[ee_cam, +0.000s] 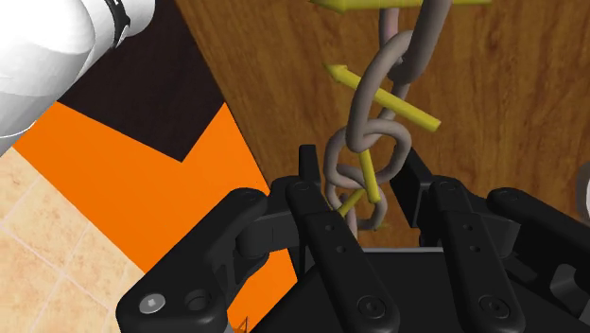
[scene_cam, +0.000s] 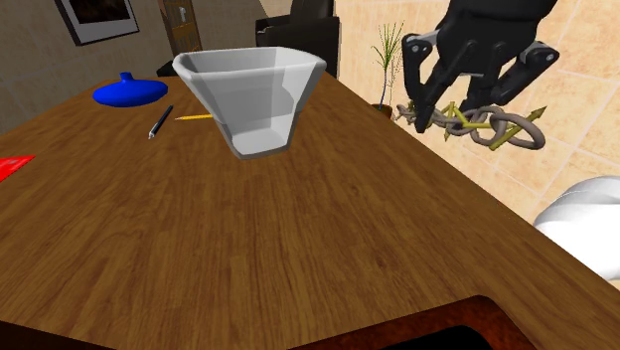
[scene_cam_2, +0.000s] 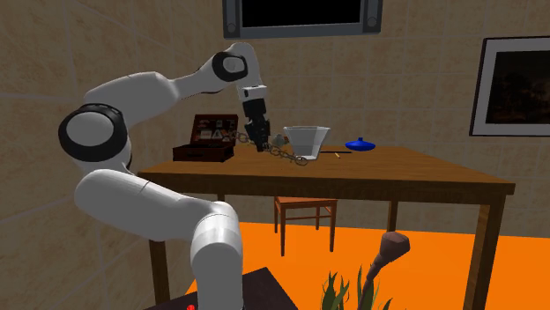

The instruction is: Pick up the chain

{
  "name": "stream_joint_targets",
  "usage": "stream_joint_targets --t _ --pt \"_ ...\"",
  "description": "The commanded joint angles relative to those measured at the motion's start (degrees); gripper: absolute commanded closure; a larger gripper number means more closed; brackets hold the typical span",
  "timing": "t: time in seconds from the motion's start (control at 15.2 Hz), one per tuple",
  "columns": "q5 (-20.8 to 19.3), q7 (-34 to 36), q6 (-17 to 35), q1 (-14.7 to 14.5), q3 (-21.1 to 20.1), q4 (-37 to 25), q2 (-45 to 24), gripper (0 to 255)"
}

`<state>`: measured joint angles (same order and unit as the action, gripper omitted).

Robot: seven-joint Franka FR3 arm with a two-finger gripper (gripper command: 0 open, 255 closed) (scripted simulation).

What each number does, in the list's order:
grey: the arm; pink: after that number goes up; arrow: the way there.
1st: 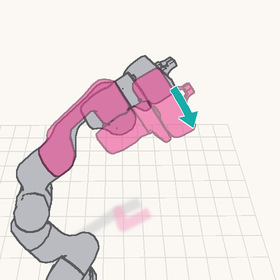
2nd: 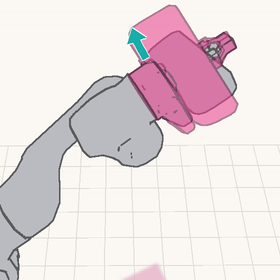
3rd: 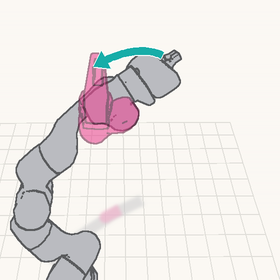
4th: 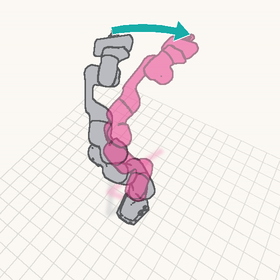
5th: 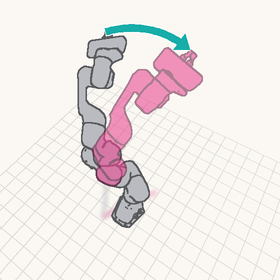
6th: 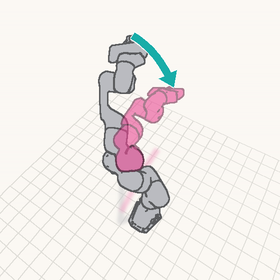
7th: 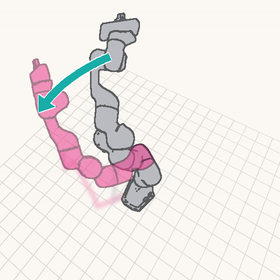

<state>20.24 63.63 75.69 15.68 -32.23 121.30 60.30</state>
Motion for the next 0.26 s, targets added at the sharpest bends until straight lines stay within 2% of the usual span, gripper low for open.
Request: stream_joint_targets --t 0.0,0.2 --pt "-0.5 0.0 -1.1 0.4 0.3 -2.2 -1.1 255" --pt "-0.7 0.1 -1.7 0.7 0.5 -3.4 -1.7 255"
